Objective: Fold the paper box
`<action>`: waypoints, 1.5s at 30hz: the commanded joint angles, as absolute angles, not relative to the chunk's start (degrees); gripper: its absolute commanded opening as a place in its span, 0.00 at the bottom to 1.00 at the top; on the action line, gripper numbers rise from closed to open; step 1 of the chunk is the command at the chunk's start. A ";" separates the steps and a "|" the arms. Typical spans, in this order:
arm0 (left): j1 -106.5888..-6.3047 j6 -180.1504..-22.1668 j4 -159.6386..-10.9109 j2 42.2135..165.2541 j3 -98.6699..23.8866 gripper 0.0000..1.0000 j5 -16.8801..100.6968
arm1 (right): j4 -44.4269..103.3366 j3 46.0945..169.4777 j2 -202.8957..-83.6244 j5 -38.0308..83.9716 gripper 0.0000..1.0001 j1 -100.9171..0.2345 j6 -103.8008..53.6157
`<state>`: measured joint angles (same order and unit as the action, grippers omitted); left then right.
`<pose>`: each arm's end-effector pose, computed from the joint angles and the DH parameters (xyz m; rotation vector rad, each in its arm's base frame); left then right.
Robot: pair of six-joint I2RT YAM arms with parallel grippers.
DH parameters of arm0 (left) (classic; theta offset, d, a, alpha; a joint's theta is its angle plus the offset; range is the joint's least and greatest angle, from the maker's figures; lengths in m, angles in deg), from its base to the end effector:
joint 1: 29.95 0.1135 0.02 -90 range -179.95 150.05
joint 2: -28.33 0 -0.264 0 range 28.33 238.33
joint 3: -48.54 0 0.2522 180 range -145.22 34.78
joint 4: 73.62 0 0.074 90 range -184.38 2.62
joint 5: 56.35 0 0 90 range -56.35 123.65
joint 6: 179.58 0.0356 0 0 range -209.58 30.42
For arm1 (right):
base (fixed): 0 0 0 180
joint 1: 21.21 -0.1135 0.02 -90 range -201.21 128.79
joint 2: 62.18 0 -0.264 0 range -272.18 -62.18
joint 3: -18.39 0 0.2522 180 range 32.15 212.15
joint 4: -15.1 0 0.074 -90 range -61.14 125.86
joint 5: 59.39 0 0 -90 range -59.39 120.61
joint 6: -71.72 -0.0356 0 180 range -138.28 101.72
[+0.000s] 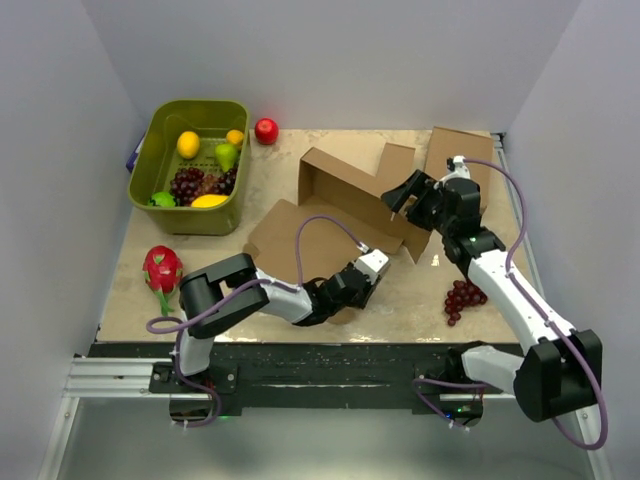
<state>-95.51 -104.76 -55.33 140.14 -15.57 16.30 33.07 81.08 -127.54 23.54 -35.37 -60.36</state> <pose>0.1677 -0.3433 0.1190 0.7234 1.9772 -0.5498 0.2551 0.0689 0.3032 0.4006 1.9666 0.7632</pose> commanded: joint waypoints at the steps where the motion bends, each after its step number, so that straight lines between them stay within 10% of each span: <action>1: -95.87 -109.78 -53.11 140.83 -11.99 0.32 23.79 | 27.20 80.75 -130.37 24.54 0.84 -34.84 -62.05; 29: -98.50 -112.34 -48.62 144.25 -13.21 0.29 28.11 | 4.96 72.15 -137.59 13.83 0.77 -32.90 -82.87; 45: -99.64 -111.64 -49.85 145.31 -14.97 0.29 28.20 | -2.07 68.54 -138.56 13.03 0.39 -32.82 -88.94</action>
<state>-98.22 -111.49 -45.36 142.89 -14.15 26.23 3.10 69.58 -138.03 14.36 -33.03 -85.70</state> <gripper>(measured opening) 0.292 0.461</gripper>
